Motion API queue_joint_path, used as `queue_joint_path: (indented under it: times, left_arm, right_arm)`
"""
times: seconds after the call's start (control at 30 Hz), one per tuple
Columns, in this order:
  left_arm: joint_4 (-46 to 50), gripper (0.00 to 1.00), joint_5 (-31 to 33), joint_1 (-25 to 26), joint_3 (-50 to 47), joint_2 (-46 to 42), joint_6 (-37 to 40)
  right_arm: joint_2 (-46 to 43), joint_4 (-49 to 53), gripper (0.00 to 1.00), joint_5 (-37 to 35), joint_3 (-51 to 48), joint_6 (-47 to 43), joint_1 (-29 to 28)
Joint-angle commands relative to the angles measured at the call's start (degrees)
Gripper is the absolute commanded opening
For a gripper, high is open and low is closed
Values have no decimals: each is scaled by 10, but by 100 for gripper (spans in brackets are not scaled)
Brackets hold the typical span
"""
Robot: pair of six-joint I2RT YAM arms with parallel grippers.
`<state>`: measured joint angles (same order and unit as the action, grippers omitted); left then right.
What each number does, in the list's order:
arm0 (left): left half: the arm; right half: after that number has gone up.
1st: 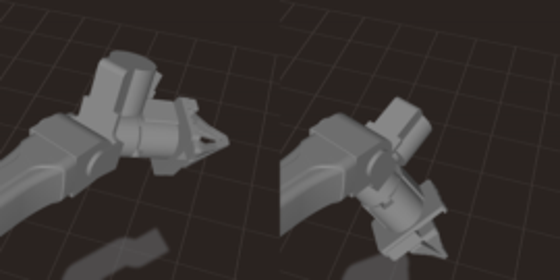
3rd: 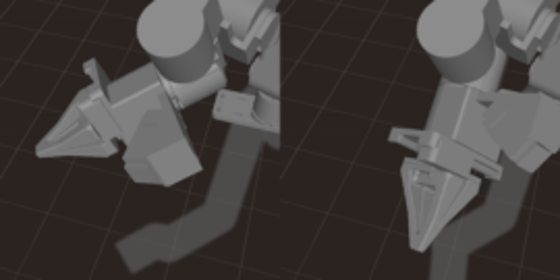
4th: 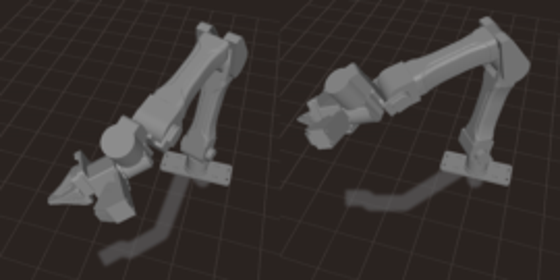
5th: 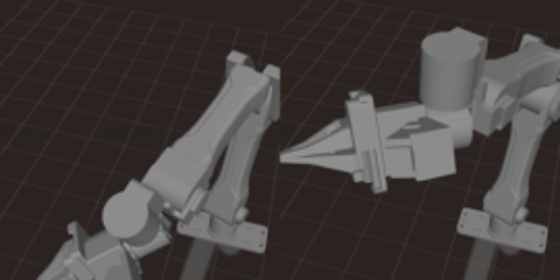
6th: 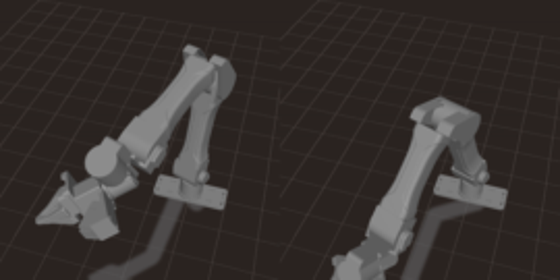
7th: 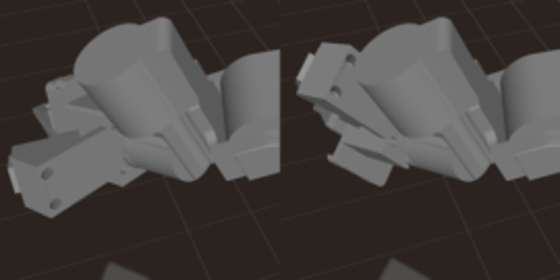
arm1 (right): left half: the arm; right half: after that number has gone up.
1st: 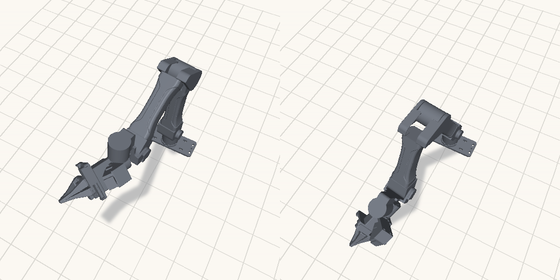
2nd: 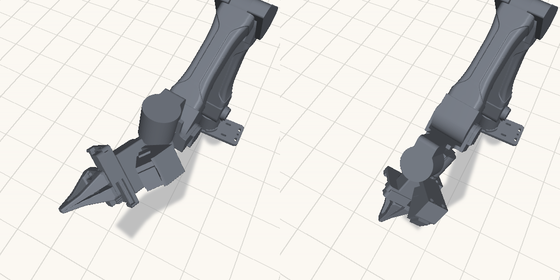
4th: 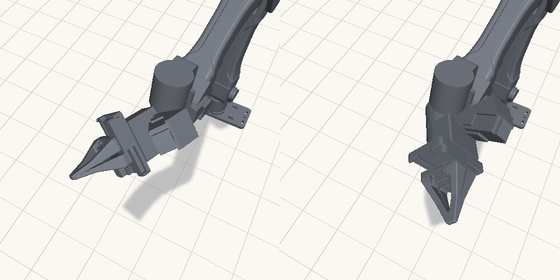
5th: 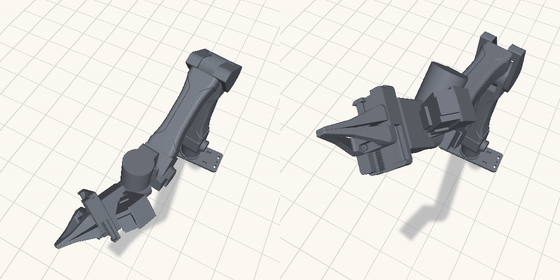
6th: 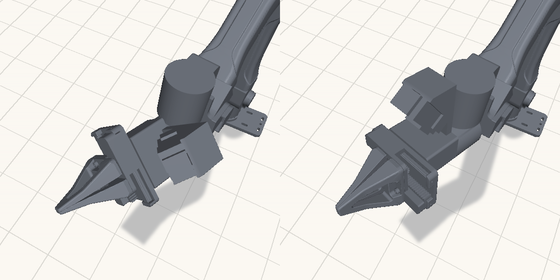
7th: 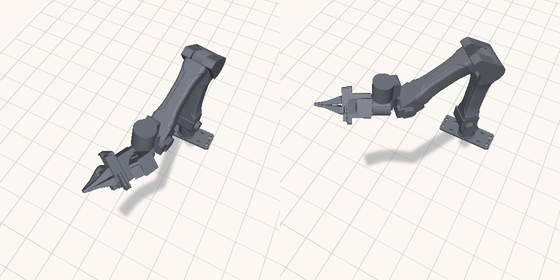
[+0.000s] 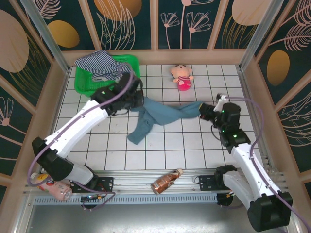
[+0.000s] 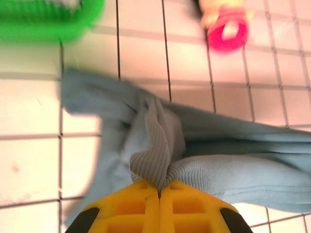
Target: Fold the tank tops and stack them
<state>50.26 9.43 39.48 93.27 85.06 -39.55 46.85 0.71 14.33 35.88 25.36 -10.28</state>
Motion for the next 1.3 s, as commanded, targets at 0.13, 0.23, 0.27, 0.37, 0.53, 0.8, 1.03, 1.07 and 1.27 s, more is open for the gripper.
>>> queue_joint_path:
  times: [0.13, 0.23, 0.27, 0.37, 0.53, 0.8, 1.03, 1.07, 1.27]
  left_arm:
    - [125, 0, 138, -13, 342, 76, 116]
    - [110, 0, 167, -13, 424, 93, 153]
    - [96, 0, 178, -13, 428, 91, 161]
    - [63, 0, 194, -30, 414, 91, 177]
    - [-25, 0, 170, -70, 379, 112, 195]
    - [-65, 0, 97, -137, 454, 197, 206]
    - [-9, 0, 57, -149, 501, 217, 228]
    - [21, 0, 49, -150, 500, 213, 225]
    - [79, 0, -29, -149, 306, 103, 196]
  right_arm:
    - [16, -131, 0, 27, 152, -57, 38]
    - [34, -148, 0, 38, 204, -70, 39]
    - [42, -147, 0, 40, 222, -75, 40]
    - [73, -153, 0, 48, 262, -84, 40]
    - [144, -174, 0, 46, 313, -112, 42]
    - [239, -178, 0, 75, 415, -121, 54]
    - [248, -66, 0, 105, 459, -124, 62]
    - [240, -36, 0, 115, 453, -124, 63]
    - [124, 173, 0, 106, 368, -132, 64]
